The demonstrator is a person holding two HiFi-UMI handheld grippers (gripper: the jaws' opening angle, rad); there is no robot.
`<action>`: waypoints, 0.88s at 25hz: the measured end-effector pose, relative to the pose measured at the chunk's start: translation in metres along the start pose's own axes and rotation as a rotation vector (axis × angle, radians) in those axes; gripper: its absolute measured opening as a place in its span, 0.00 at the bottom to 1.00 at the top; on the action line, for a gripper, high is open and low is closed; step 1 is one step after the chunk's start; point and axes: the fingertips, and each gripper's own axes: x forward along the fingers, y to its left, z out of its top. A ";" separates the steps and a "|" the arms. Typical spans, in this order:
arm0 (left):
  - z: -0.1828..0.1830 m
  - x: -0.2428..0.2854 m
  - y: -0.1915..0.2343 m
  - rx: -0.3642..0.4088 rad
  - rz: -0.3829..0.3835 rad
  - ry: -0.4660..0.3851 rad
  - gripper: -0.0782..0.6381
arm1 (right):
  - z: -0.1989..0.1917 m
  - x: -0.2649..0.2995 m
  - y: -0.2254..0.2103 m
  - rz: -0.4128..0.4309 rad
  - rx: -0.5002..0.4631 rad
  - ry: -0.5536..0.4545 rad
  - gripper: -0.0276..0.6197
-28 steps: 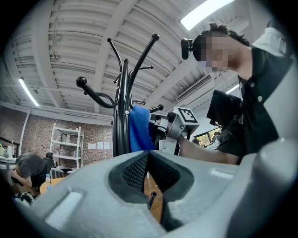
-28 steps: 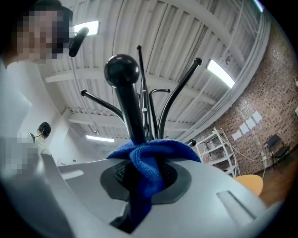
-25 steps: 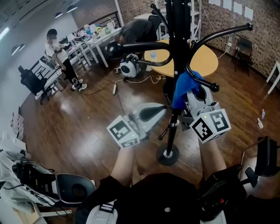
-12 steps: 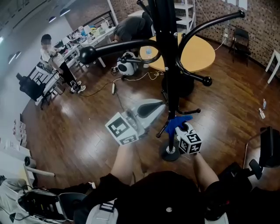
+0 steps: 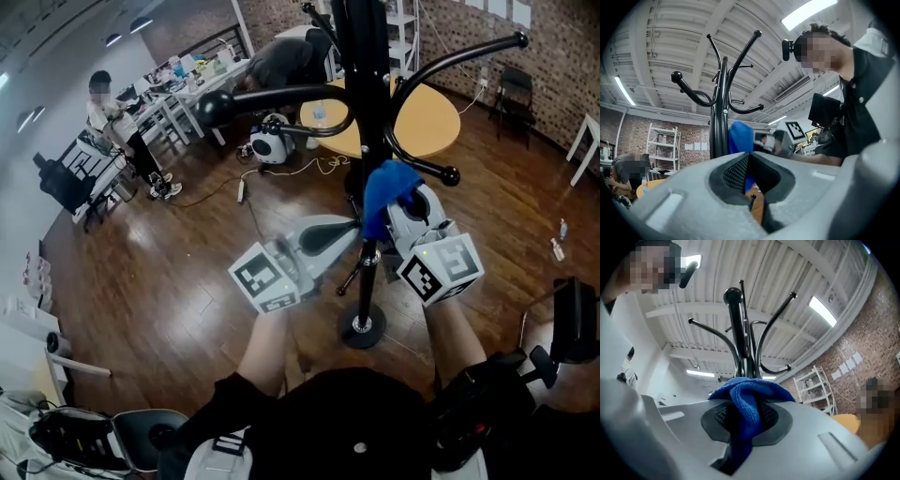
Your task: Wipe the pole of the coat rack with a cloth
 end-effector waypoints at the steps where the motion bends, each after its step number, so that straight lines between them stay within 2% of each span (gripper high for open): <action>1: 0.000 -0.002 -0.001 0.004 0.002 -0.003 0.11 | 0.017 0.006 0.001 0.004 -0.009 -0.023 0.09; 3: 0.000 -0.007 -0.003 0.010 0.008 -0.009 0.11 | 0.037 0.011 0.004 0.008 -0.021 -0.050 0.09; 5: 0.003 -0.011 -0.001 0.010 0.018 -0.015 0.11 | 0.040 0.011 0.005 0.000 -0.048 -0.058 0.10; 8: 0.008 -0.015 0.006 0.005 0.029 -0.021 0.11 | 0.012 0.003 0.001 -0.026 -0.051 -0.022 0.10; 10: 0.007 -0.018 0.009 0.000 0.038 -0.023 0.11 | -0.031 -0.013 -0.005 -0.043 -0.011 0.039 0.10; 13: 0.002 -0.017 0.012 -0.011 0.037 -0.022 0.11 | -0.118 -0.047 -0.019 -0.079 0.063 0.161 0.10; 18: -0.002 -0.016 0.016 -0.027 0.014 -0.017 0.11 | -0.256 -0.094 -0.030 -0.170 0.154 0.456 0.10; 20: -0.005 -0.018 0.013 -0.036 0.002 -0.012 0.11 | -0.285 -0.108 -0.031 -0.196 0.174 0.482 0.10; 22: -0.007 -0.023 0.012 -0.044 -0.008 -0.009 0.11 | -0.290 -0.113 -0.032 -0.217 0.201 0.463 0.09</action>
